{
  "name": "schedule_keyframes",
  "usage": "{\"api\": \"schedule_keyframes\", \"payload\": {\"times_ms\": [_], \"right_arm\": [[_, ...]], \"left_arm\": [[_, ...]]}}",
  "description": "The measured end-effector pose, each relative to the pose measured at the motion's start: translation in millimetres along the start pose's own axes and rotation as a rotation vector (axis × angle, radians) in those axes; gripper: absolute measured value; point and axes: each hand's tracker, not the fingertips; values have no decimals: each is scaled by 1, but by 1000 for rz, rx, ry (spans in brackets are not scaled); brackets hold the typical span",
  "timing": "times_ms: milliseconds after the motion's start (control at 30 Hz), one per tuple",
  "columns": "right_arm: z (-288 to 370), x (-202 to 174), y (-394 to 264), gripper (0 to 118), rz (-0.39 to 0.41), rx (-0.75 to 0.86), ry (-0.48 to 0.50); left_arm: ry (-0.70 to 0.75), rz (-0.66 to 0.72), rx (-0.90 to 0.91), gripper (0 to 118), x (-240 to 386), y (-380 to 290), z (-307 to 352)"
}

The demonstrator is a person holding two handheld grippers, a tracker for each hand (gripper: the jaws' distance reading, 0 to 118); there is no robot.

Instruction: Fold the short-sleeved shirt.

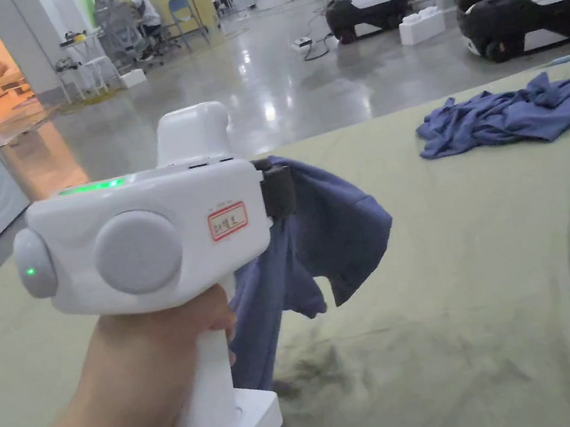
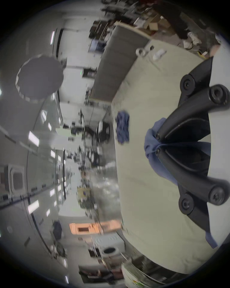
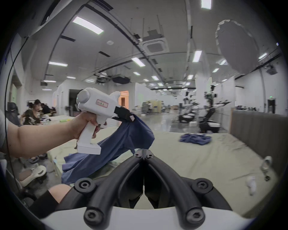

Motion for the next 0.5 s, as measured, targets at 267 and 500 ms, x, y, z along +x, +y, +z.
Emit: {"api": "schedule_keyframes", "payload": {"times_ms": [267, 500], "right_arm": [[71, 65, -17, 3, -45, -58, -266], [74, 79, -42, 3, -47, -123, -319]], "left_arm": [[-274, -138, -175, 1, 230, -41, -127], [-288, -152, -348, 6, 306, -123, -187]]}}
